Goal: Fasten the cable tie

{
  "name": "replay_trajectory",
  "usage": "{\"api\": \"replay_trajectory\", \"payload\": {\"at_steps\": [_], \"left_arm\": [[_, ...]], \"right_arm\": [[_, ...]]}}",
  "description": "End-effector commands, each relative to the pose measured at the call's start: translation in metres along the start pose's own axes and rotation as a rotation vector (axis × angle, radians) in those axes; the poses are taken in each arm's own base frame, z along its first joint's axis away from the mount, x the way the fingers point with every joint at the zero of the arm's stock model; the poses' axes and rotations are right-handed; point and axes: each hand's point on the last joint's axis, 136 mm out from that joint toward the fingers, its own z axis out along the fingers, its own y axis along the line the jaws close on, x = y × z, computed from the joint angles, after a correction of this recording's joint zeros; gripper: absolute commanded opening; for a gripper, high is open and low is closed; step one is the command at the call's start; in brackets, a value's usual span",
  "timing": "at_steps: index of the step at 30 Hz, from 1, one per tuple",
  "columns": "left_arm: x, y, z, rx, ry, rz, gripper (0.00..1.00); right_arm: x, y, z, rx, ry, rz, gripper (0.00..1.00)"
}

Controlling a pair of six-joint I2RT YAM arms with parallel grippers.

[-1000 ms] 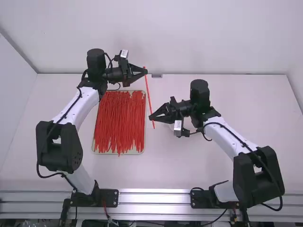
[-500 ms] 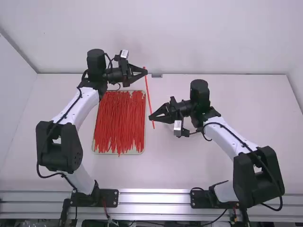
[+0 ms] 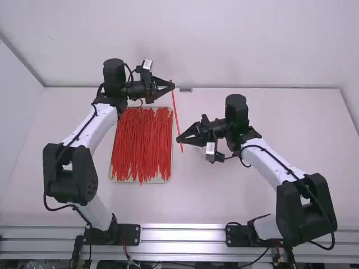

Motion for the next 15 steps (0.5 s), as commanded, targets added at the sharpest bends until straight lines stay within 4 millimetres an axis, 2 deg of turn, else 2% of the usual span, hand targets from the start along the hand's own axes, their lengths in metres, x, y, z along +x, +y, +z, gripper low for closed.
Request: {"api": "replay_trajectory", "payload": {"at_steps": [1, 4, 6, 11, 12, 15], "left_arm": [[0.0083, -0.0043, 0.0027, 0.018, 0.035, 0.027, 0.02], [0.0087, -0.0044, 0.0031, 0.018, 0.036, 0.026, 0.02], [0.0112, -0.0054, 0.006, 0.02, 0.044, 0.027, 0.02], [0.0123, -0.0058, 0.0072, 0.022, 0.047, 0.028, 0.02], [0.0123, -0.0058, 0.0074, 0.021, 0.047, 0.027, 0.02], [0.0123, -0.0058, 0.0074, 0.022, 0.047, 0.028, 0.02]], "right_arm": [[0.0025, 0.0041, 0.0002, -0.002, 0.014, 0.021, 0.0], [0.0026, 0.0041, 0.0002, -0.002, 0.014, 0.02, 0.0], [0.0025, 0.0041, 0.0002, -0.002, 0.014, 0.008, 0.07], [0.0064, 0.0036, 0.0001, -0.004, 0.036, -0.005, 0.09], [0.0066, 0.0036, 0.0001, -0.004, 0.037, -0.005, 0.09], [0.0058, 0.0035, 0.0002, -0.004, 0.032, -0.005, 0.0]]}}
